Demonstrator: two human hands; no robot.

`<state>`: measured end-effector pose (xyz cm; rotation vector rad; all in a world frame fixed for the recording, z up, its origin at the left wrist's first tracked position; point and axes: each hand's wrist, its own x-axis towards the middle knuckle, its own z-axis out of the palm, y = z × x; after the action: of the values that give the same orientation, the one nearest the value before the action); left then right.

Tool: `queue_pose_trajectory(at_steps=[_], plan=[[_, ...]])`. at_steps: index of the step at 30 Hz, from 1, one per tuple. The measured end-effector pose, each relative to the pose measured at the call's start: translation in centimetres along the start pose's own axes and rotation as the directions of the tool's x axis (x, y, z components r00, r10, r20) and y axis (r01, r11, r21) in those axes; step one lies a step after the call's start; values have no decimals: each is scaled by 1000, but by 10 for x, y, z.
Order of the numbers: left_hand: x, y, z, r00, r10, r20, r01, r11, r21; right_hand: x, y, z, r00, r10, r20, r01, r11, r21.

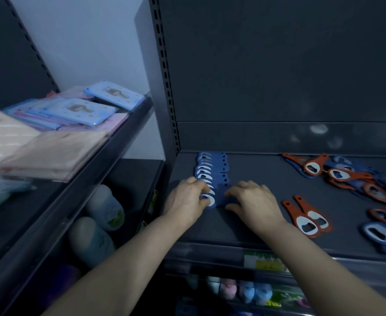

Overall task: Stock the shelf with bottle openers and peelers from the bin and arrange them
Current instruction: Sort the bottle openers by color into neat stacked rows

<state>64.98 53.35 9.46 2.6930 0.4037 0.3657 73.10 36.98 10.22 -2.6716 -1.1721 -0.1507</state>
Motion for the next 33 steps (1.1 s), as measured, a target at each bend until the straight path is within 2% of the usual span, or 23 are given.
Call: queue_pose_trajectory(at_steps=[4, 10, 12, 14, 17, 19, 21, 23, 26, 28, 30, 33], plan=[[19, 40, 4, 992, 117, 46, -125, 964, 234, -24, 35, -15, 996, 85, -18, -85, 996, -22], [35, 142, 35, 956, 254, 143, -274, 952, 137, -83, 121, -40, 952, 299, -65, -304, 949, -83], [38, 175, 49, 947, 215, 237, -234, 971, 53, -104, 152, -50, 923, 369, -106, -379, 920, -104], [40, 202, 62, 927, 153, 343, -191, 979, 78, -123, 182, -60, 902, 417, -109, -429, 896, -119], [43, 226, 83, 890, 84, 448, -157, 979, 130, -139, 219, -75, 908, 417, 42, -417, 909, -24], [46, 234, 96, 900, 49, 433, -100, 990, 97, -143, 234, -81, 916, 376, 140, -390, 916, 96], [52, 242, 106, 925, 36, 378, -51, 998, 29, -142, 243, -82, 922, 342, 179, -366, 923, 121], [54, 252, 112, 947, 56, 317, -41, 998, -54, -140, 250, -78, 933, 323, 160, -342, 933, 115], [49, 270, 117, 973, 112, 203, -90, 990, -112, -139, 261, -77, 946, 321, 34, -323, 934, 153], [41, 284, 119, 959, 121, 256, -113, 993, -47, -142, 272, -80, 948, 317, 4, -315, 942, 118], [37, 294, 125, 926, 76, 370, -122, 987, 101, -146, 284, -84, 947, 317, 43, -320, 945, 73], [39, 305, 130, 920, -13, 391, -66, 980, 189, -151, 297, -87, 947, 314, 72, -318, 947, 40]])
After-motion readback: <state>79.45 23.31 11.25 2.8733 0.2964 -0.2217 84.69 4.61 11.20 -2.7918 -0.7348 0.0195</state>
